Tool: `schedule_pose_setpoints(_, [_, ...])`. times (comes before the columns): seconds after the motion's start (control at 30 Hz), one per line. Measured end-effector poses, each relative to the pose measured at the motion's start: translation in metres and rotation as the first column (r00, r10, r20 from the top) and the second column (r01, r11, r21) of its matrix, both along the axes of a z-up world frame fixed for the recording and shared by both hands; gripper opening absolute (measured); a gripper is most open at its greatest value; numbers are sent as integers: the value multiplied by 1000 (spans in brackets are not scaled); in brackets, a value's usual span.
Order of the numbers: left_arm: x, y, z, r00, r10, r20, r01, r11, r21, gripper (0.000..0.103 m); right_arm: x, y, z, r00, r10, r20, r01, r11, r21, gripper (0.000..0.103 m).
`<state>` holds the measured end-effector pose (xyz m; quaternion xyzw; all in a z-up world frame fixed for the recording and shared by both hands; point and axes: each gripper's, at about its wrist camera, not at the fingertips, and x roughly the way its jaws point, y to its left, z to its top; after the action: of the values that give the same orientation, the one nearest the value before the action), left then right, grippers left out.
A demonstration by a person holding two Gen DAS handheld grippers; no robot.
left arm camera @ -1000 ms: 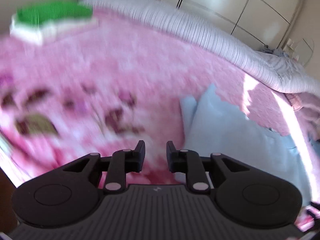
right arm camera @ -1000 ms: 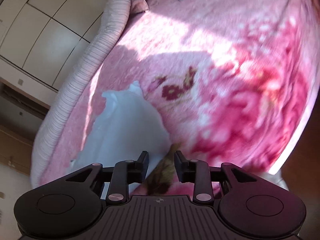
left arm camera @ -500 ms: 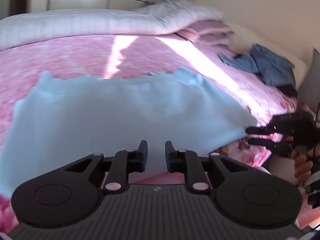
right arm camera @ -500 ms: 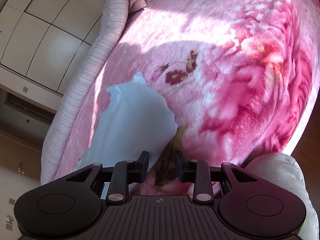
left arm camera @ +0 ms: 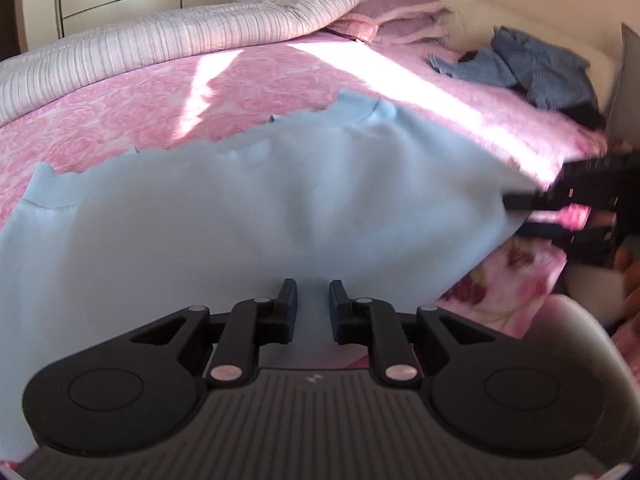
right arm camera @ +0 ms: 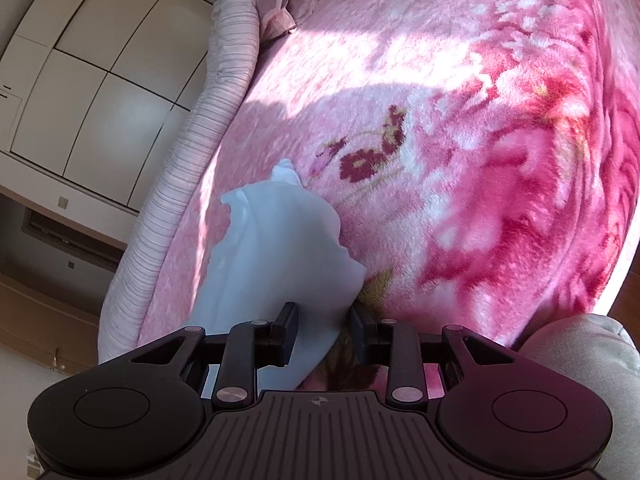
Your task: Fold clothes
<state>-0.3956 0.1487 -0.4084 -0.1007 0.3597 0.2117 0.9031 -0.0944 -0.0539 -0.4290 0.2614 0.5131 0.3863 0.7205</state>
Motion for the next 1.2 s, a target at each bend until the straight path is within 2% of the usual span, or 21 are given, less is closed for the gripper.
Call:
schedule_pose_setpoints(0.1, [3, 4, 3, 1000, 13, 3, -13, 1000, -21, 14, 0, 5, -3, 1000, -12, 3, 11, 1000, 10, 32])
schedule_pose_setpoints(0.23, [-26, 29, 16, 989, 138, 56, -130, 983, -131, 12, -1, 11, 3, 999, 4, 37, -3, 1000, -24, 31])
schedule_pose_setpoints(0.3, [-50, 47, 23, 971, 228, 74, -211, 959, -188, 12, -1, 15, 7, 999, 17, 51, -14, 998, -63, 26])
schedule_pose_setpoints(0.37, [-80, 65, 28, 943, 322, 88, -292, 923, -249, 12, -2, 23, 13, 995, 44, 87, -33, 992, -122, 15])
schedule_pose_setpoints(0.43, [-109, 82, 31, 913, 397, 93, -355, 886, -297, 12, -9, 34, 23, 982, 97, 164, -63, 977, -201, 11])
schedule_pose_setpoints(0.47, [-122, 88, 33, 901, 424, 93, -380, 873, -306, 12, -18, 41, 32, 962, 140, 234, -80, 966, -247, 10])
schedule_pose_setpoints(0.5, [-132, 92, 34, 891, 445, 92, -400, 863, -308, 12, -29, 49, 42, 929, 186, 321, -92, 954, -285, 9])
schedule_pose_setpoints(0.53, [-141, 96, 34, 883, 461, 91, -415, 855, -311, 12, -45, 56, 53, 875, 236, 422, -103, 944, -314, 9])
schedule_pose_setpoints(0.57, [-149, 98, 34, 876, 475, 91, -427, 847, -316, 12, -61, 64, 64, 808, 285, 515, -111, 933, -343, 9])
schedule_pose_setpoints(0.63, [-163, 102, 33, 860, 501, 94, -446, 830, -335, 12, -101, 75, 84, 643, 373, 669, -144, 917, -373, 8])
schedule_pose_setpoints(0.7, [-175, 106, 31, 846, 522, 109, -452, 810, -373, 12, -142, 84, 98, 462, 439, 771, -202, 898, -391, 8])
schedule_pose_setpoints(0.8, [-185, 109, 27, 830, 542, 130, -447, 788, -424, 12, -202, 91, 105, 211, 516, 830, -336, 836, -434, 8])
schedule_pose_setpoints(0.87, [-191, 110, 25, 823, 551, 141, -444, 777, -447, 12, -239, 98, 97, 59, 566, 823, -415, 763, -495, 9])
schedule_pose_setpoints(0.93, [-195, 110, 22, 815, 560, 150, -439, 765, -471, 12, -272, 105, 81, -66, 621, 781, -465, 674, -574, 9])
schedule_pose_setpoints(0.97, [-197, 110, 21, 812, 564, 152, -436, 758, -485, 12, -285, 108, 71, -118, 651, 750, -486, 621, -616, 10])
schedule_pose_setpoints(1.07, [-202, 109, 18, 804, 574, 155, -426, 738, -524, 12, -307, 117, 41, -210, 741, 638, -524, 466, -713, 16])
schedule_pose_setpoints(1.1, [-203, 109, 18, 802, 577, 156, -423, 733, -533, 12, -310, 115, 38, -224, 738, 637, -519, 463, -719, 20])
schedule_pose_setpoints(1.17, [-205, 109, 18, 798, 581, 159, -418, 724, -549, 12, -305, 110, 44, -203, 732, 651, -550, 465, -694, 30])
schedule_pose_setpoints(1.2, [-204, 110, 18, 796, 583, 163, -412, 719, -559, 12, -299, 109, 51, -164, 739, 654, -585, 461, -667, 31])
